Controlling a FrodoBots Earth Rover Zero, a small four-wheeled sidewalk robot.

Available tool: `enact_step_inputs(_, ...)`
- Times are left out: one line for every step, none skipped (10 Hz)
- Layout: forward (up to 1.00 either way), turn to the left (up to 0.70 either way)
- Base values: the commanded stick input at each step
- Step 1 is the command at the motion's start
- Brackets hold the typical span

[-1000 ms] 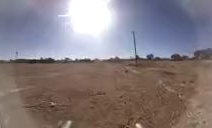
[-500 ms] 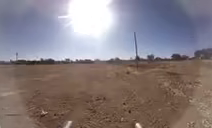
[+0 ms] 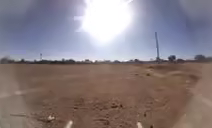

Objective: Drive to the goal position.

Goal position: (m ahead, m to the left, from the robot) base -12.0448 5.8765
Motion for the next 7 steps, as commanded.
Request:
enact_step_inputs(0.5, 0.5)
enact_step_inputs(0.5, 0.5)
enact_step_inputs(0.5, 0.5)
enact_step_inputs(0.5, 0.5)
enact_step_inputs(0.5, 0.5)
enact_step_inputs(0.5, 0.5)
enact_step_inputs(0.5, 0.5)
